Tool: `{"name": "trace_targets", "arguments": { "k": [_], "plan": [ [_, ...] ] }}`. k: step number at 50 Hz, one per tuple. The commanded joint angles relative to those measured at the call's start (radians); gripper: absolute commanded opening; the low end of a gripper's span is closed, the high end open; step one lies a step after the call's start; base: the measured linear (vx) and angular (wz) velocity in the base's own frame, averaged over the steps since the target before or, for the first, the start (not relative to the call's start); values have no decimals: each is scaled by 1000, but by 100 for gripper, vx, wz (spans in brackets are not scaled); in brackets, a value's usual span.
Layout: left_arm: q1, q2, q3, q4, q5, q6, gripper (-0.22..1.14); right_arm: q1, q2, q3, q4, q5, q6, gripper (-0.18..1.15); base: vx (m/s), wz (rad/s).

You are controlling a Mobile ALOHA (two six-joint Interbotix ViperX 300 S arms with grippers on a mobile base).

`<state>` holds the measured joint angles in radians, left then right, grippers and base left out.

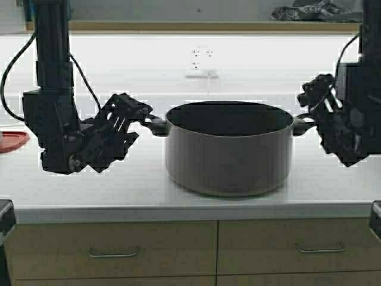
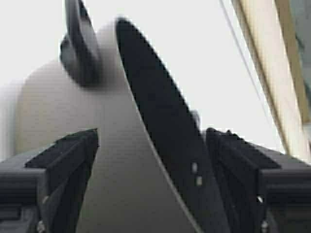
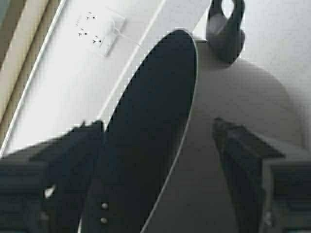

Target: Open the cabinet, put the pot inside, then close it

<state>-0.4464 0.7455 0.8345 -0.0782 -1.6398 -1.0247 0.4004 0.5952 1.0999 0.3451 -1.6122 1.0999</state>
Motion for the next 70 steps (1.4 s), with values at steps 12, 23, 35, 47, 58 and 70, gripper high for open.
{"name": "trace_targets", "arguments": {
  "k": [12, 23, 35, 47, 58, 70],
  "plan": [
    [43, 37, -126, 43, 61, -12, 97, -25, 147, -149, 32, -80, 34, 98, 10, 4],
    [43, 38, -115, 63, 61, -18, 97, -26, 141, -74, 44, -123, 41, 98, 10, 0],
    [43, 46, -147, 64, 61, -15, 97, -55, 192, -152, 152, -123, 34, 98, 4, -3],
    [44, 100, -207, 66, 61, -20, 97, -54, 299, -207, 216, -135, 55, 98, 0, 1],
    [43, 121, -204, 69, 61, -20, 97, -54, 379, -324, 146, -147, 156, 98, 0, 0],
    [43, 121, -201, 74, 58, -20, 97, -84, 400, -422, 173, -150, 147, 98, 1, -2]
  ]
}}
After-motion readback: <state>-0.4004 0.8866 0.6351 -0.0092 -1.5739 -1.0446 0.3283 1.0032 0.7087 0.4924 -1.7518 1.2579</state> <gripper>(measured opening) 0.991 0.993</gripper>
